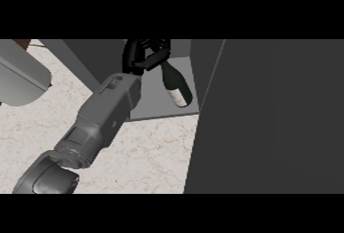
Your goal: Pick up the wine, place it into the cabinet and close the cabinet
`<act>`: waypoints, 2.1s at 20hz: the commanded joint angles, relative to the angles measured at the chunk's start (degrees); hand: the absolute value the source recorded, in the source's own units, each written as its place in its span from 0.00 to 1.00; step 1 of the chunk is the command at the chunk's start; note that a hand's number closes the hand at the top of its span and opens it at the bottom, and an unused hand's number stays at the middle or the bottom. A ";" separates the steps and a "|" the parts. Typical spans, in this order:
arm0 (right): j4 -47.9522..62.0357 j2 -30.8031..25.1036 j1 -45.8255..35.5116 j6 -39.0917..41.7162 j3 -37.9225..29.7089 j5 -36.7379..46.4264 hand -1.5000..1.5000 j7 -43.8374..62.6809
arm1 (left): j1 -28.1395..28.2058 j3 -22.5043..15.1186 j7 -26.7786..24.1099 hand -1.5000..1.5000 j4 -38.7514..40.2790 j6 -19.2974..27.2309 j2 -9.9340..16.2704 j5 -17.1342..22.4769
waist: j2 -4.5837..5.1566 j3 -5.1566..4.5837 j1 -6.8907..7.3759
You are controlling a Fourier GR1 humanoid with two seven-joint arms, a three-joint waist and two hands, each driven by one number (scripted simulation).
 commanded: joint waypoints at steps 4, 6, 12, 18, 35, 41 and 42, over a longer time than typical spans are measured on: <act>-8.21 -0.44 1.93 -0.25 -0.04 -1.84 0.00 3.90 | -1.37 1.18 -0.05 0.00 -0.47 -8.93 0.14 0.96 | -0.64 0.05 2.55; -11.00 -2.33 5.13 -0.51 -0.44 -1.53 0.00 3.50 | -1.04 1.13 -0.94 0.00 -0.33 -6.86 -2.13 0.69 | -1.04 0.11 2.44; -14.07 -4.00 7.54 -1.95 -0.87 -0.77 0.00 5.03 | -1.06 0.87 0.48 0.00 -0.85 -7.76 -2.81 1.25 | -1.53 0.08 3.20; -12.86 -4.30 7.45 -1.54 -2.56 -1.96 0.00 4.84 | 0.07 -1.26 3.06 0.00 -3.97 -9.16 -3.02 3.39 | -2.12 0.14 4.12; -13.17 -4.82 5.66 -3.81 -5.44 -2.44 0.00 8.43 | 23.23 -15.75 5.47 0.00 -27.46 -12.85 -3.03 13.11 | -2.87 0.12 6.98; -12.55 -5.02 7.13 -4.61 -4.72 -1.05 0.00 6.79 | 35.16 -20.25 8.01 0.00 -41.05 -12.57 -2.21 12.02 | -2.71 0.16 7.17; -13.24 -5.73 6.33 -4.62 -6.06 -1.81 0.00 8.33 | 36.01 -20.28 10.01 0.00 -44.10 -10.46 -2.27 12.58 | -2.87 0.15 7.71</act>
